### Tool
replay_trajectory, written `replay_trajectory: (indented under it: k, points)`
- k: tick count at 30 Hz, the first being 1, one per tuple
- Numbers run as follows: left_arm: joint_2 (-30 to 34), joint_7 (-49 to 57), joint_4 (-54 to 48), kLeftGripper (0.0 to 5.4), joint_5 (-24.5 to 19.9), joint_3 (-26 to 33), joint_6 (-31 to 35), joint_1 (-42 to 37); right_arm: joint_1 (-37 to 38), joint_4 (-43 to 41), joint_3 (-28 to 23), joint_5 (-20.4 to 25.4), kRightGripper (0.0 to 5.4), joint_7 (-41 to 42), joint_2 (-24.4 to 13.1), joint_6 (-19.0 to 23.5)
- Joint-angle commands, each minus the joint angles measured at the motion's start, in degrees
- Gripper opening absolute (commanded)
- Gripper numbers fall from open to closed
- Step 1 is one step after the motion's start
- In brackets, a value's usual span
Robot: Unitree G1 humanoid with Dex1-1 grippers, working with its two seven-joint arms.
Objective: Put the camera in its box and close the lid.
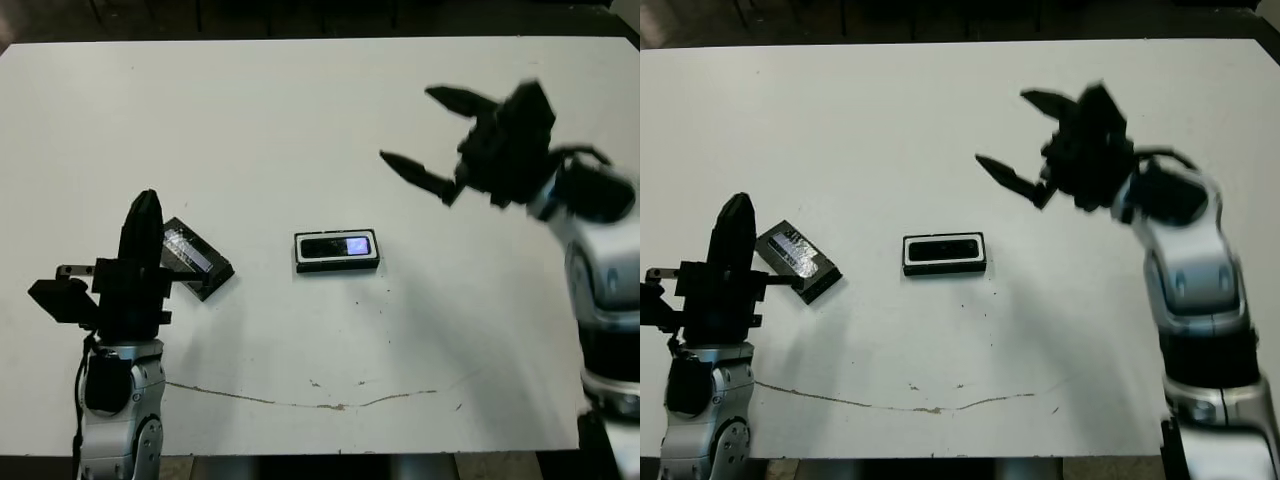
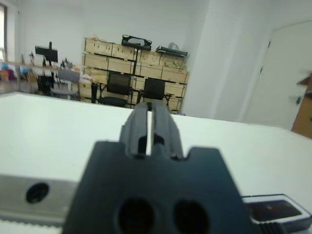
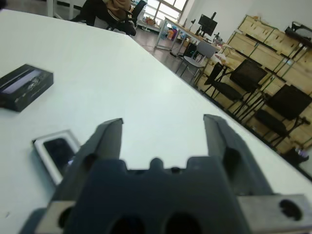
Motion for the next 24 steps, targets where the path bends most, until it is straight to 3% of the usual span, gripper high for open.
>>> replay_trajectory:
  k: [1, 6, 13, 17, 24]
  points:
    - [5.7, -1.5, -4.1, 0.0, 1.1, 3.8, 3.8, 2.9, 5.8, -2.4, -2.7, 0.9, 2.93, -2.3, -1.0, -1.8]
    - [14.7, -4.9, -12.4, 0.0, -3.4, 12.0, 14.9, 7.1, 9.6, -3.6, -4.9, 2.8, 1.99, -3.3, -1.4, -4.4]
    - [24.4, -8.3, -14.9, 0.0, -12.1, 19.6, 34.7, 8.1, 11.9, -7.2, -4.8, 4.2, 0.76, -5.9, -1.3, -2.0]
    - [31.3, -9.7, -14.4, 0.0, -14.8, 21.7, 47.5, 6.3, 11.9, -7.8, -4.5, 4.8, 0.05, -6.7, -1.5, -1.4]
    - [42.4, -19.8, -7.2, 0.0, -17.4, 18.8, 57.2, 1.1, 11.6, -9.0, -5.2, 7.0, 0.02, -7.2, -2.1, 1.0]
